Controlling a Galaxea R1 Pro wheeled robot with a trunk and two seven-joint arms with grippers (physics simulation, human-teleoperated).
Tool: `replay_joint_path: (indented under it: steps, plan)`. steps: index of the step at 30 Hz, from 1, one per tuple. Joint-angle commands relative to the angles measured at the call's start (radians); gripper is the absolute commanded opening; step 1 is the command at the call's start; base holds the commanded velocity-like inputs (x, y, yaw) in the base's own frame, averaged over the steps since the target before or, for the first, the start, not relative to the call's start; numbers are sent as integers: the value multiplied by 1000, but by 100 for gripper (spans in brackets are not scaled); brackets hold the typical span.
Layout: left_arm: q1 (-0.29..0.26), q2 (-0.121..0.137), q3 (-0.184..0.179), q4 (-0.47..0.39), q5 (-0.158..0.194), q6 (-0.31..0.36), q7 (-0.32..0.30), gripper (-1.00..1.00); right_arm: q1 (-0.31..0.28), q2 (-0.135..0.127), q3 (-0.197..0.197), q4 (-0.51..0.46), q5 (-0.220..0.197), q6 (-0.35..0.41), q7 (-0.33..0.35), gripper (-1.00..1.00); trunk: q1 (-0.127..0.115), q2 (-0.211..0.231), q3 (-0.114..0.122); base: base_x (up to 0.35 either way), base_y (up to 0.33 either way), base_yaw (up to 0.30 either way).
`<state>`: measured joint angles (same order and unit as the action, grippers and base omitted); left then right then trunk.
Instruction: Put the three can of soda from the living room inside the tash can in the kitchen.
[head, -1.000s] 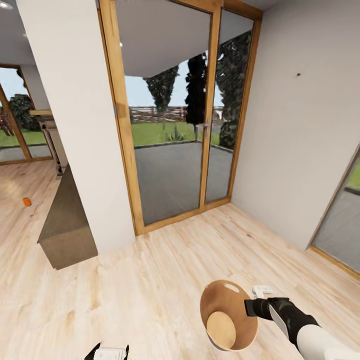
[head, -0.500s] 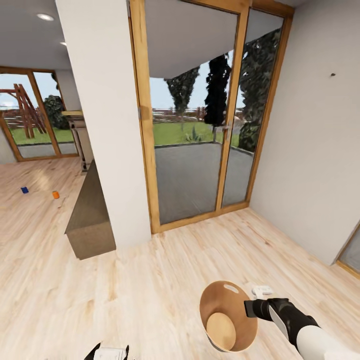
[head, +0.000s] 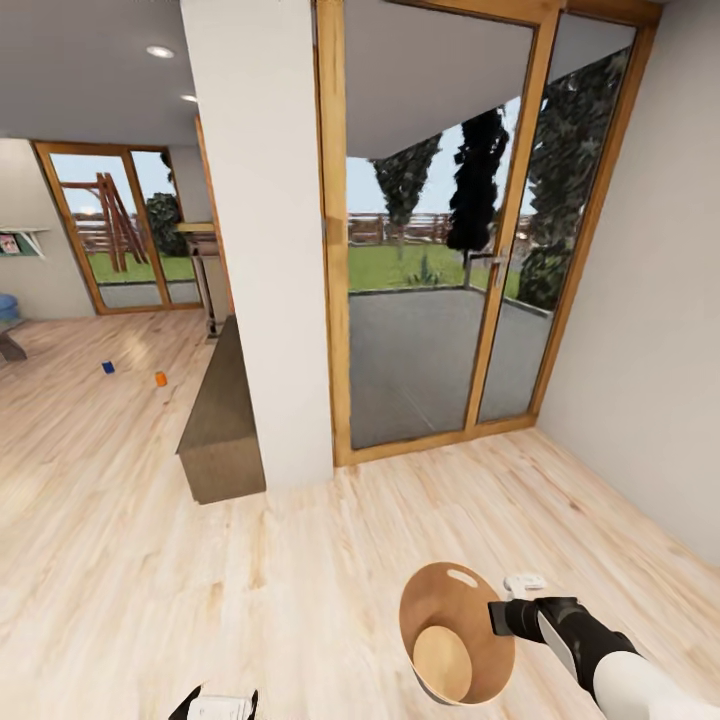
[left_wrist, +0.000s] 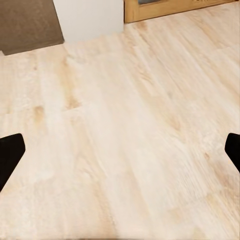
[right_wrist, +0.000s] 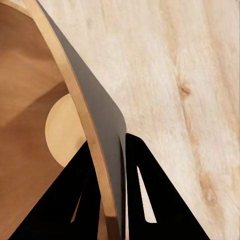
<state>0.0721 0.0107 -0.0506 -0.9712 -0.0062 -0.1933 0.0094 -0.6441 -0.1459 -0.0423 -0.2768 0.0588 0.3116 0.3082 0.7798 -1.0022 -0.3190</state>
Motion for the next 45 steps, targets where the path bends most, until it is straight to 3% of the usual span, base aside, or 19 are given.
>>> replay_joint_path:
  steps: [1,28,40,45]
  plan:
    - [0,0,0,0,0,0,0,100,0,0,-5,-1,-10,1,5,-100,-4,7,3,0,0,248]
    - [-1,0,-2,8,-1,1,0,100,3,0,-4,-1,-10,1,5,-100,-107,196,88,0,0,248]
    - [-1,-1,-1,8,-1,1,0,100,3,13,-4,-2,-8,1,5,-100,-153,280,120,0,0,238]
    - [-1,-1,-2,8,-1,1,0,100,3,15,19,-3,-9,1,5,-100,-173,315,133,0,0,234]
